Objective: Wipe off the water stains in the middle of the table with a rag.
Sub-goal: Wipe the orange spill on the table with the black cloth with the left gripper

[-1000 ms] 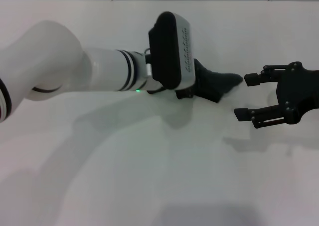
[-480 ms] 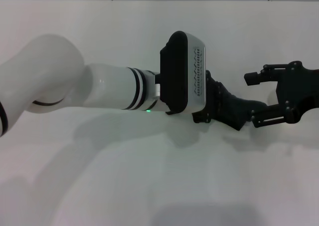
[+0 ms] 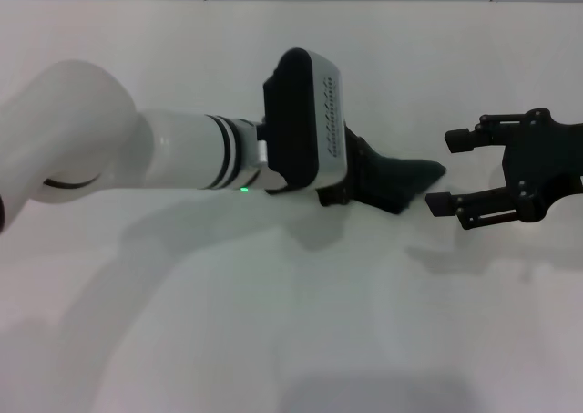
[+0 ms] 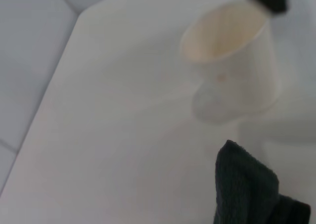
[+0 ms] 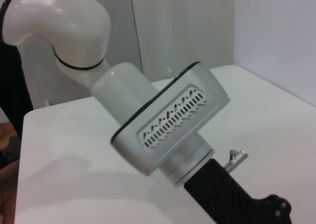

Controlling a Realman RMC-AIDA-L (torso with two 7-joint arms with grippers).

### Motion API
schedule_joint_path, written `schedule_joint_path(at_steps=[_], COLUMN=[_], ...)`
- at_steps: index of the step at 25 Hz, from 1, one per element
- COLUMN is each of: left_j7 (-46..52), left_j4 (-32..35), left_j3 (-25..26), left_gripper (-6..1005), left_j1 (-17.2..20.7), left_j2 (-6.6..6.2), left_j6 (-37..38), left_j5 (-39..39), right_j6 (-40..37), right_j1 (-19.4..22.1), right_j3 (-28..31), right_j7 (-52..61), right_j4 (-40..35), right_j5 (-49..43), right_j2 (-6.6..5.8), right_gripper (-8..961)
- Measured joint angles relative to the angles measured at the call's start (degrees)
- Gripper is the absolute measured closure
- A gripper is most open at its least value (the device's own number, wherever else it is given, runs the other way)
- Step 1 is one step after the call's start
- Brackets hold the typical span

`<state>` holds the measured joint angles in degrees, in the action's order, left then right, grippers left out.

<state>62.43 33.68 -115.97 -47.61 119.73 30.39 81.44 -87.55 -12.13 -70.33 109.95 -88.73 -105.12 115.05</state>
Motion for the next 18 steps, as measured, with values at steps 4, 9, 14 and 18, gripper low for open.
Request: schedule_joint_path(at_steps=[4,9,14,18], left_j7=[-1.37,-3.11,-3.85,-3.84], left_j4=[-1.65,-4.02,-6.09,-6.52], left_j3=[2.91,7.63,8.98,8.98], left_gripper=[930,930,930,930], left_j1=[-0.24,-0.59,-0.95,-0.87], left_j2=[-0.17,-0.23,-0.27,-0.34], left_j6=[-2.19,-2.63,-3.68,-5.65], left_j5=[0.01,0.05,0.07,0.03], right_j6=[0.02,0.02,0.02,-0.01], right_j1=[0.06,0.27,0.29,0.27], right_j3=[-0.04,-0.07,-0.07,-0.07], right_j7=[0.00,0.00,0.00,0.00], right_j4=[0.04,0.04,0.14,0.18], right_j5=[0.01,0.08,0.08,0.09], right_j2=[0.00,0.00,0.00,0.00], right_gripper=[113,113,113,113])
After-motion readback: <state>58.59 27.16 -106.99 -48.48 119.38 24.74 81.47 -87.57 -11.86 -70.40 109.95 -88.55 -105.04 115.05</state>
